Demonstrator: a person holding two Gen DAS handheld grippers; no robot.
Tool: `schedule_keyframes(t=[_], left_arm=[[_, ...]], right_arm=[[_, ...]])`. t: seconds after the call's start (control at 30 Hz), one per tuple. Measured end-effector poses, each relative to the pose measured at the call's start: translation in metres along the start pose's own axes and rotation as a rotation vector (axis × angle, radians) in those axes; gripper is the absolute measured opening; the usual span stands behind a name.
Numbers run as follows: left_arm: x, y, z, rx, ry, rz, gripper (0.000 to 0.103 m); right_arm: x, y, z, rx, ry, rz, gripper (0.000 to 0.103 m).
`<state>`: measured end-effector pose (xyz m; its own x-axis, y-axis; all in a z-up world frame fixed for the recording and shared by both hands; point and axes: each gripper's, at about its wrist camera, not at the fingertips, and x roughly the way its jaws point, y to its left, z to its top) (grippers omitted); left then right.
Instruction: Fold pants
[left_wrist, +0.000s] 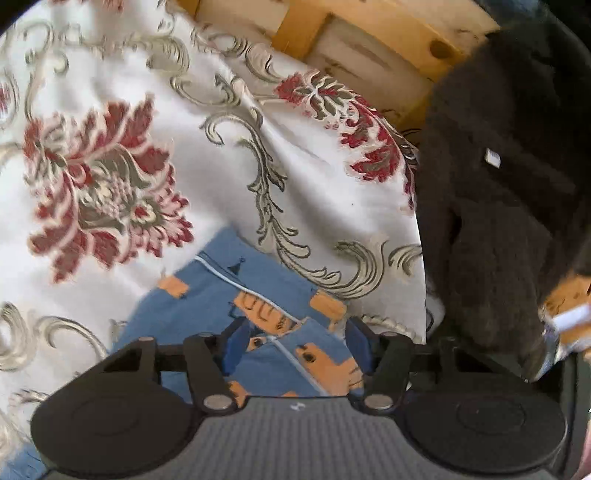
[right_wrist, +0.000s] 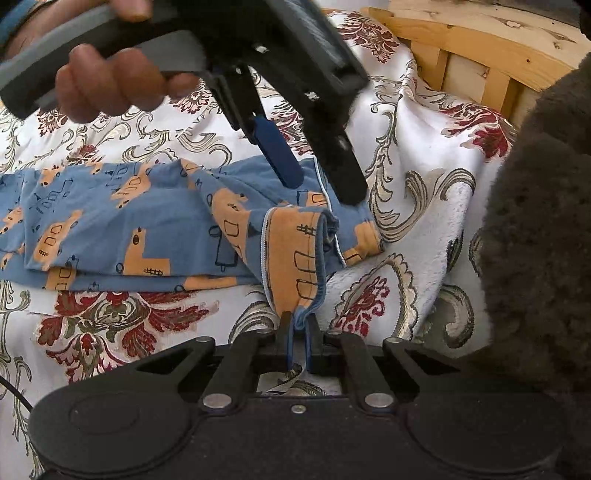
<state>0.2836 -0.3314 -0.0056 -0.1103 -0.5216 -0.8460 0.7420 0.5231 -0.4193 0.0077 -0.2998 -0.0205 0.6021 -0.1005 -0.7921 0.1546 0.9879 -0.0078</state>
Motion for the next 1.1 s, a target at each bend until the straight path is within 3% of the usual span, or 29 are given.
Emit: schedule_keyframes(t=[0.1,0.2,0.23,0.3,0.33,0.43,0.63,0.9,1.0,1.1], left_arm=[[0.012,-0.011,0.007,0.011,0.054,0.020,0.070],[0.028,-0.026,0.014,0.022,0.128,0.107,0.067],[0.033,-0.031,0.015,0.028,0.153,0.143,0.060],[0.043,-0.041,0.015,0.048,0.201,0.232,0.007],[0.045,-0.045,0.015,0.054,0.210,0.257,0.003],[0.038,-0.053,0.012,0.054,0.168,0.298,0.000],[-0.015,-0.057,0.010,-0.021,-0.026,0.368,0.000],[-0.018,-0.058,0.024,-0.081,-0.217,0.454,0.000],[0.003,-0.049,0.030,0.012,-0.209,0.456,0.001],[0.000,-0.030,0.028,-0.041,-0.210,0.406,0.012]], right_arm=[[0.001,0.000,0.001,-0.002,0.000,0.001,0.006],[0.000,-0.001,0.001,0.004,-0.002,0.008,0.006],[-0.001,-0.002,0.000,0.007,-0.004,0.010,0.006],[-0.004,-0.003,0.000,0.020,-0.015,0.015,0.006],[-0.005,-0.005,0.001,0.032,-0.026,0.018,0.006],[-0.015,-0.014,0.003,0.083,-0.096,0.028,0.006],[-0.022,-0.044,0.011,0.244,-0.214,0.048,0.006],[-0.005,-0.050,0.015,0.237,-0.144,-0.002,0.006],[-0.003,-0.050,0.015,0.234,-0.142,-0.007,0.006],[-0.001,-0.050,0.015,0.233,-0.138,-0.011,0.007]])
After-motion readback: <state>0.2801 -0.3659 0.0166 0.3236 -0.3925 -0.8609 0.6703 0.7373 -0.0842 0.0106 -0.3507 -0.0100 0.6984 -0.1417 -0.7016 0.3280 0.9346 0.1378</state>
